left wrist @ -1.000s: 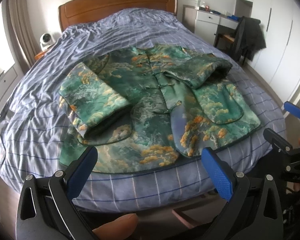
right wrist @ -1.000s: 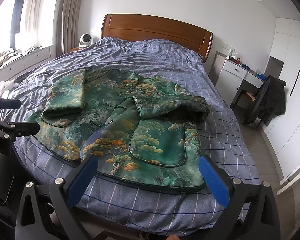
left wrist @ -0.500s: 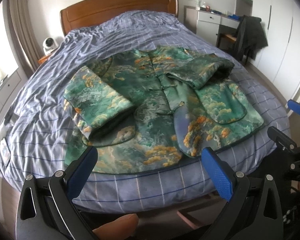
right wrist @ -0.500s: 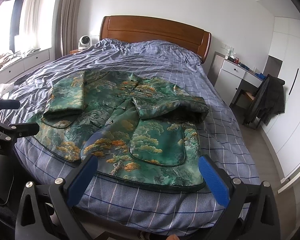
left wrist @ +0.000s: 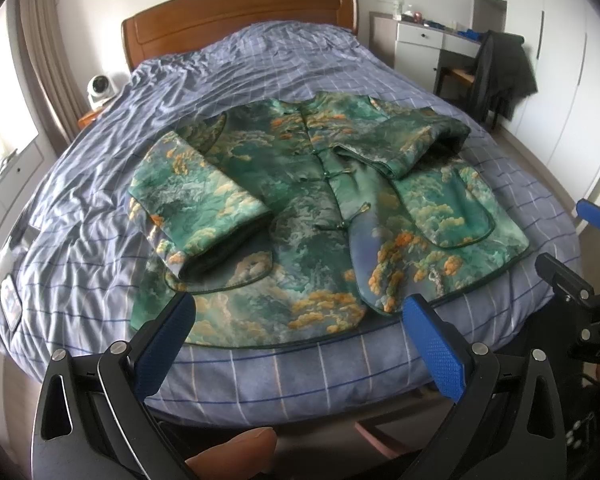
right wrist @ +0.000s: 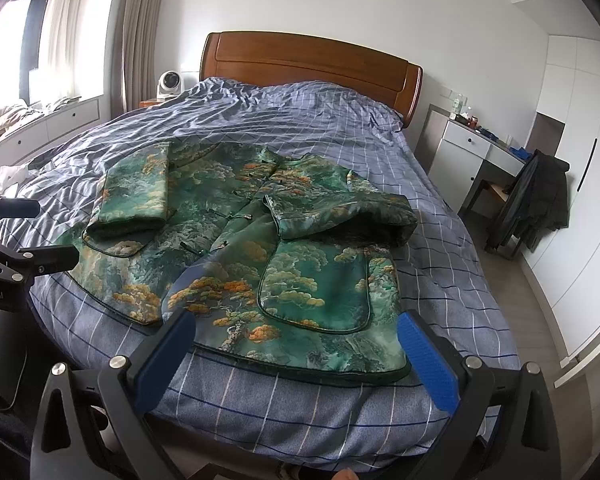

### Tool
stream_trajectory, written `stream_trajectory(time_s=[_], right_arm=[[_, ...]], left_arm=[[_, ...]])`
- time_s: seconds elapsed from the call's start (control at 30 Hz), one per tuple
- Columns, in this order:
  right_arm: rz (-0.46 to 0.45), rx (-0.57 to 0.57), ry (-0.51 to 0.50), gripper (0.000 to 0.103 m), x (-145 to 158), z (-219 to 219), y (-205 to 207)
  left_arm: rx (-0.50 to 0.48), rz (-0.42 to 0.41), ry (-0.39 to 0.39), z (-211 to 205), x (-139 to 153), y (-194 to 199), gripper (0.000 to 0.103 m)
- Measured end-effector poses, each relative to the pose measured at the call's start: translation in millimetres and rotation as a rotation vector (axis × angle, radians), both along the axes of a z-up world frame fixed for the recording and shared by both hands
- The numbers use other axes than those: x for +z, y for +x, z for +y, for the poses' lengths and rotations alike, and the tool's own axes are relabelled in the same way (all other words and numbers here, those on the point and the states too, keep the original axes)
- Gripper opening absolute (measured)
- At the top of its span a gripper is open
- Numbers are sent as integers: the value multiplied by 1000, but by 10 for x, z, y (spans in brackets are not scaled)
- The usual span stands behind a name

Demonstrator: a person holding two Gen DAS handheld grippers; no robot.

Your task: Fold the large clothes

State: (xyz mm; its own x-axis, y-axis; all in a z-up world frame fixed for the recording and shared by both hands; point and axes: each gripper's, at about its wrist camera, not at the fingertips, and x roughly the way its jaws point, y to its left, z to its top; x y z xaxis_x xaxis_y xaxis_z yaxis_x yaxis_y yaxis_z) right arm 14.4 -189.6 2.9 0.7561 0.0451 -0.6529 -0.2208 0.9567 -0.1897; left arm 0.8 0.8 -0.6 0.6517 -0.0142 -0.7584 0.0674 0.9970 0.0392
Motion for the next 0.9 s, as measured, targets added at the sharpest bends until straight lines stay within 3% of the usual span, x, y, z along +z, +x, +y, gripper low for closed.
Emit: stream_trajectory(time_s=[0.9], right_arm=[[-3, 3, -3, 103, 0, 10, -6]], left_arm=[[3, 14, -3, -5, -66, -17, 103]])
